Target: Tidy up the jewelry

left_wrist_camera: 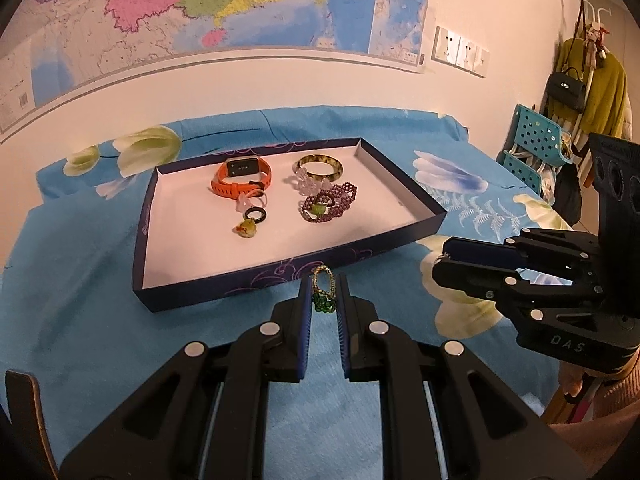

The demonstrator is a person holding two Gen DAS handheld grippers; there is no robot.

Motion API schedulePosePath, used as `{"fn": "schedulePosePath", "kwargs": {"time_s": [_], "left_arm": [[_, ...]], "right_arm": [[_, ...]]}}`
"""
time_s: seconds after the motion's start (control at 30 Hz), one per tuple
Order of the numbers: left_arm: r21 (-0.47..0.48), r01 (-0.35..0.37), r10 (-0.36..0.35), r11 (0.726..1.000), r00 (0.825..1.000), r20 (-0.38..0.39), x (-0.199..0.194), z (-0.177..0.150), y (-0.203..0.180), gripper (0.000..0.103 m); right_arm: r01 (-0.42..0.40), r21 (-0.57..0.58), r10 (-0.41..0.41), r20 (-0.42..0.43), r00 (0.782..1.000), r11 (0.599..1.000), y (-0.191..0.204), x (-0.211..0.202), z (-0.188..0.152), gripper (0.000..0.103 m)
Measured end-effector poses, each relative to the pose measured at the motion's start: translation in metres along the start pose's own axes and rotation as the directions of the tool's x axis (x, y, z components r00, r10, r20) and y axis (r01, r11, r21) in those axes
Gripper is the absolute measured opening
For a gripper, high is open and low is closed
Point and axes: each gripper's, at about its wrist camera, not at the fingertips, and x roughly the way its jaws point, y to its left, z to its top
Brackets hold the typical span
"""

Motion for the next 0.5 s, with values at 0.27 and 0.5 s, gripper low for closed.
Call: {"fn": "schedulePosePath", "kwargs": {"time_s": [0.27,0.5], "left_arm": [[-0.013,-0.009,0.009,1.0,1.0,0.015,-0.003,0.005,0.006,0.012],[-0.023,-0.017,0.018,1.0,1.0,0.024,-0.004,0.008,0.011,0.012]], "right_arm": [[-0.005,-0.008,0.005,0.018,1.0,1.0,0.003,0.004,0.009,0.019],[-0.006,-0.013,0.007,0.025,1.0,1.0,0.002,0.007,0.013,0.019]]}}
